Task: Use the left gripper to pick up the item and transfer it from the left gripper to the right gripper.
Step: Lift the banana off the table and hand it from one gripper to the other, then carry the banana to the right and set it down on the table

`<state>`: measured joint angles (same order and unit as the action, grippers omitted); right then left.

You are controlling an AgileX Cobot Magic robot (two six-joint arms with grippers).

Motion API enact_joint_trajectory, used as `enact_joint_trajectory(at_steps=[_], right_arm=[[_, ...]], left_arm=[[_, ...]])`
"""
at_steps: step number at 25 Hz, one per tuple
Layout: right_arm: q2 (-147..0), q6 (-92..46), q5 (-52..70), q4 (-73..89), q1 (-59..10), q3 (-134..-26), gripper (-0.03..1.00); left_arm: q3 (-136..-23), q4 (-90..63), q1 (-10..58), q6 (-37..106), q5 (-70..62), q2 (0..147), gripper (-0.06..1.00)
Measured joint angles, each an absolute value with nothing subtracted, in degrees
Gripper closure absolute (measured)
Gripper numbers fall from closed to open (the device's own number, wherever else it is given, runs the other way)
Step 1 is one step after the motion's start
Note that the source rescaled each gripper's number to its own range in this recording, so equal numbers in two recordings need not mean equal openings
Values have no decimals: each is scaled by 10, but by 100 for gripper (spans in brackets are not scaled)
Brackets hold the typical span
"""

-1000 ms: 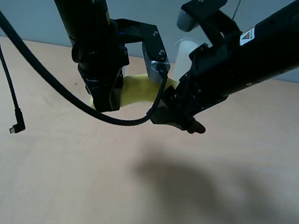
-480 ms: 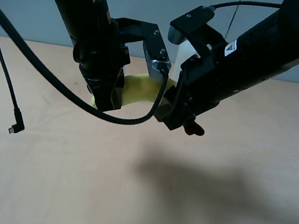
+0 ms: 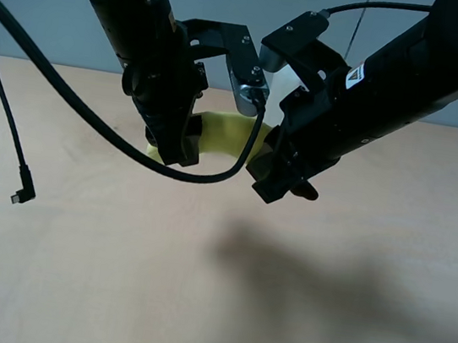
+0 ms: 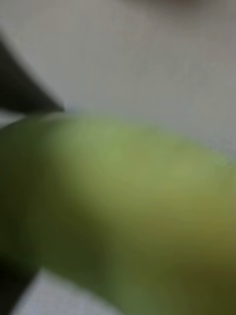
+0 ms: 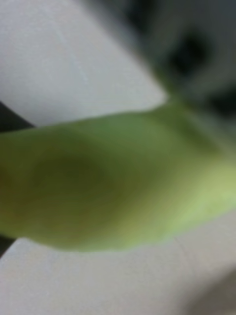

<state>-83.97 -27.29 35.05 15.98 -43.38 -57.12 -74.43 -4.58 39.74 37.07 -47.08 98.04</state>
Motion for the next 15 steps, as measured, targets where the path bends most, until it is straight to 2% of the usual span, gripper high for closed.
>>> enact_joint_trajectory(at_steps=[1,3,4,8,15], right_arm=[[-840,-271,350,160,-434,-571,95],[-840,-271,350,161,-434,-571,95],[-840,-271,350,161,-434,-571,95],[-840,-271,350,161,-434,-571,95],[-840,-271,351,163,-434,-571,95]], left_arm=[[-744,-46,397,371,-468,980,26],[-744,-46,397,371,-466,980,8],[-744,-45,397,371,-466,980,3],[-744,-45,397,371,-468,980,-4],[-744,-44,397,367,-500,954,-5]])
